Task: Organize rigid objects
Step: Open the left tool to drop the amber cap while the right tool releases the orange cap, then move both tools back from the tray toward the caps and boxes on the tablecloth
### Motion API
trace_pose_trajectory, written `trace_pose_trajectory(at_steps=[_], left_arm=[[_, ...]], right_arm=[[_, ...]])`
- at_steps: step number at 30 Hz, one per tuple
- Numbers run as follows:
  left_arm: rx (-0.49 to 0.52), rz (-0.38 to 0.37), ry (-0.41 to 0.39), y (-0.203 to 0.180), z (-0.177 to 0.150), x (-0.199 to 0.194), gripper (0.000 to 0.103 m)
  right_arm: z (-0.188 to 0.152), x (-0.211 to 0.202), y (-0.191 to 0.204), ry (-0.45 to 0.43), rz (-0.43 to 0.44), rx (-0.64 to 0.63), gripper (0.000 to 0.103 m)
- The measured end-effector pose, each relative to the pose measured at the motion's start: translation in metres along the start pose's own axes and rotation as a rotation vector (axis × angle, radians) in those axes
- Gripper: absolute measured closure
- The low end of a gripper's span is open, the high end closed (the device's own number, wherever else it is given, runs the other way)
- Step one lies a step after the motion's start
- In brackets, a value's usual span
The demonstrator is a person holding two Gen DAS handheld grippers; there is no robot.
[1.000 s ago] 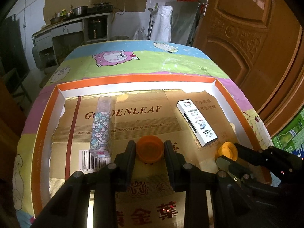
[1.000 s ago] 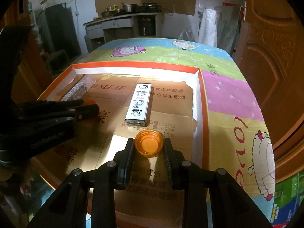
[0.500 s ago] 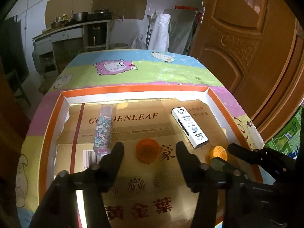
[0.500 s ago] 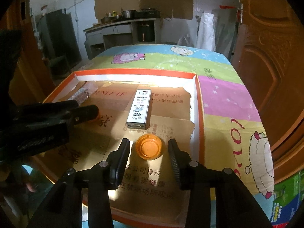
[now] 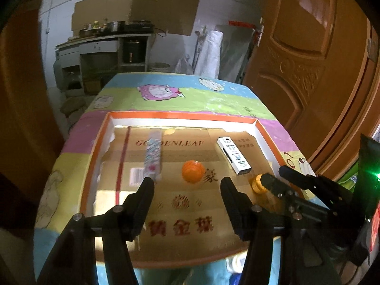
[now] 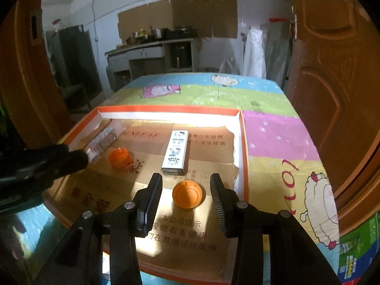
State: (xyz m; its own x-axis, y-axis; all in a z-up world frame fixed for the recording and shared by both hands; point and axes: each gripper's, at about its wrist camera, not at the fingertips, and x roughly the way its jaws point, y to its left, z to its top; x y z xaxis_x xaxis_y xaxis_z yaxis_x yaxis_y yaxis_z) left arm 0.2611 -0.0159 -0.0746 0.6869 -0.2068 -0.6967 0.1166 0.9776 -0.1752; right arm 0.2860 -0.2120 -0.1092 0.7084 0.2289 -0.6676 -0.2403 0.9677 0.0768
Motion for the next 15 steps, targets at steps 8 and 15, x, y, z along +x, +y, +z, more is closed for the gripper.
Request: trace_pose_trajectory(at_steps=[8,15], left_arm=[[-0.022,0.031,-0.036,0.014,-0.018,-0.036,0.045],[-0.028,0.016,-0.043,0.018,-0.038,-0.060,0.045]], right_arm=[[-0.007,-0.030,0.014,-0.025,-0.026,-0.030,0.060],[-0.031,-0.062,0.027,-0.018,-0.013,-0.012,0.060]])
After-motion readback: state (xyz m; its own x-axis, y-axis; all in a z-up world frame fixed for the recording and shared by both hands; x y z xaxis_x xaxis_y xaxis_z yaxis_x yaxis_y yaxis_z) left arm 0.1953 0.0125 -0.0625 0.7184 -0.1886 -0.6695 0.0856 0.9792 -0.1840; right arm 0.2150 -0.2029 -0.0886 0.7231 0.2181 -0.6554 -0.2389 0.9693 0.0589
